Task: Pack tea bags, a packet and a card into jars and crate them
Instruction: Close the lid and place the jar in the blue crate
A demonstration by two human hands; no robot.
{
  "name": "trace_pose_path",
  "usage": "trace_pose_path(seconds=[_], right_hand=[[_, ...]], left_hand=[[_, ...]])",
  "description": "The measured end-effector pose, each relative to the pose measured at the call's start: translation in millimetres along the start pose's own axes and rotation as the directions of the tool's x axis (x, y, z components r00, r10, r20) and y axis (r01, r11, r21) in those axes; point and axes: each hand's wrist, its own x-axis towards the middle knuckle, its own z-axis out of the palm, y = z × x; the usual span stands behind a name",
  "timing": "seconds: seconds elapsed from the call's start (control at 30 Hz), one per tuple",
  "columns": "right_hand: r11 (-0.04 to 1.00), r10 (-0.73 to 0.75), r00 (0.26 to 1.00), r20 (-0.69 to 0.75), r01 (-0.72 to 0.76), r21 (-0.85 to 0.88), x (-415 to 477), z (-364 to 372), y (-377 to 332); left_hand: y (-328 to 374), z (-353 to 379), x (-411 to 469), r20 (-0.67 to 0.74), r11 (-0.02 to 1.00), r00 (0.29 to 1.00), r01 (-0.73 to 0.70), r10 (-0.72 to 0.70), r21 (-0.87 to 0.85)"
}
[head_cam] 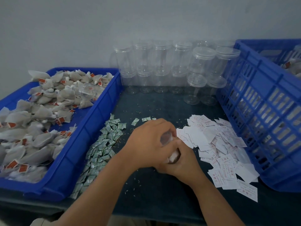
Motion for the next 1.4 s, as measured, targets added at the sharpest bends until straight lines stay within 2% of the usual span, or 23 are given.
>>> trace_pose_path(seconds=[0.13, 0.23, 0.3, 0.37, 0.43, 0.47, 0.57, 0.63, 0.7, 0.73, 0.8, 0.83, 0.87, 0.93, 1.0, 1.07, 1.13, 1.2, 1.23, 1.33, 1.4], right_hand=[[0.991, 0.069, 0.992, 0.103, -0.079, 0.105, 2.2, -2.3, -1.4], [0.981, 0.089, 0.98, 0.177, -0.117, 0.155, 1.6, -7.2, -1.4], [0.98, 0.083, 0.973, 0.217, -0.119, 0.16, -0.5, -7.2, 1.7], [0.986, 0.06, 0.981, 0.185, -0.087, 0.143, -1.2, -3.7, 1.9], [0.989, 0.033, 0.993, 0.113, -0.048, 0.137, -1.5, -0.2, -2.4], [0.992, 0.007, 0.997, 0.08, -0.017, 0.123, -1.4, 0.9, -3.7], [0.998, -0.026, 0.999, 0.03, 0.024, 0.065, -0.4, 7.6, -3.3], [0.999, -0.038, 0.998, 0.043, 0.038, 0.012, 2.6, 10.4, -2.5], [0.998, -0.012, 0.994, 0.106, 0.006, 0.063, 2.6, 4.7, -1.8], [0.996, 0.016, 0.99, 0.138, -0.028, 0.087, 0.9, 0.4, -3.4], [0.989, 0.058, 0.981, 0.187, -0.083, 0.124, -3.1, -6.4, -4.8], [0.983, 0.074, 0.979, 0.19, -0.103, 0.15, -4.6, -7.0, -5.3], [0.982, 0.076, 0.982, 0.173, -0.104, 0.158, -5.1, -5.9, -4.3], [0.987, 0.05, 0.996, 0.075, -0.06, 0.146, -3.4, -0.6, -3.1], [0.996, -0.008, 1.0, -0.01, 0.009, 0.09, -1.1, 5.2, -4.1], [0.997, -0.054, 0.998, -0.042, 0.051, -0.063, 1.1, 9.3, -3.3], [0.989, -0.07, 0.997, -0.021, 0.067, -0.135, 1.9, 11.0, -1.3], [0.997, -0.033, 0.999, -0.003, 0.033, -0.064, 0.6, 9.0, -3.2], [0.999, -0.02, 1.0, 0.0, 0.02, -0.029, 0.2, 6.7, -5.9], [1.0, -0.015, 1.0, 0.004, 0.015, 0.005, -0.7, 0.3, -8.5], [1.0, -0.001, 1.0, -0.006, 0.001, 0.017, -0.5, 1.1, -6.7]], left_hand=[[-5.4, -2.8, -1.2, 0.005, 0.985, 0.991, -0.134, 0.135, -0.106], [-11.4, -7.9, -3.6, 0.035, 0.891, 0.966, -0.222, 0.256, -0.396], [-14.3, -14.2, -4.7, 0.092, 0.85, 0.949, -0.223, 0.301, -0.477], [-15.8, -19.1, -3.1, 0.113, 0.921, 0.955, -0.227, 0.275, -0.317], [-18.7, -26.5, -4.5, 0.129, 0.983, 0.976, -0.164, 0.174, -0.082], [-22.4, -28.8, -6.2, 0.147, 0.992, 0.981, -0.122, 0.125, -0.031], [-20.0, -25.7, -12.4, 0.2, 0.991, 0.98, 0.036, -0.009, -0.132], [-3.7, -13.2, -11.5, 0.096, 0.988, 0.993, 0.086, -0.074, -0.127], [10.1, -3.5, -9.5, -0.046, 0.992, 0.999, 0.018, -0.024, -0.121], [11.0, -1.4, -8.6, -0.058, 0.978, 0.998, -0.024, 0.012, -0.208], [2.7, -4.5, -6.6, 0.016, 0.895, 0.997, -0.056, 0.07, -0.443], [-2.0, -9.2, -6.3, 0.055, 0.866, 0.994, -0.055, 0.095, -0.496], [-6.4, -13.7, -5.5, 0.06, 0.874, 0.994, -0.056, 0.096, -0.482], [-14.6, -17.3, -4.4, -0.007, 0.954, 0.998, -0.069, 0.07, -0.291], [-17.6, -16.1, -5.6, 0.017, 0.978, 0.998, 0.056, -0.054, -0.202], [-12.4, -8.3, -7.1, 0.1, 0.957, 0.975, 0.217, -0.201, -0.193], [-2.6, 6.2, -7.3, -0.002, 0.959, 0.963, 0.266, -0.268, -0.096], [6.1, 15.3, -6.7, -0.163, 0.972, 0.96, 0.215, -0.227, -0.091], [8.5, 14.9, -6.1, -0.188, 0.974, 0.96, 0.188, -0.209, -0.125], [1.4, 10.3, -3.9, -0.122, 0.969, 0.981, 0.123, -0.152, -0.215], [-0.7, 9.9, -3.3, -0.133, 0.967, 0.986, 0.061, -0.097, -0.248]])
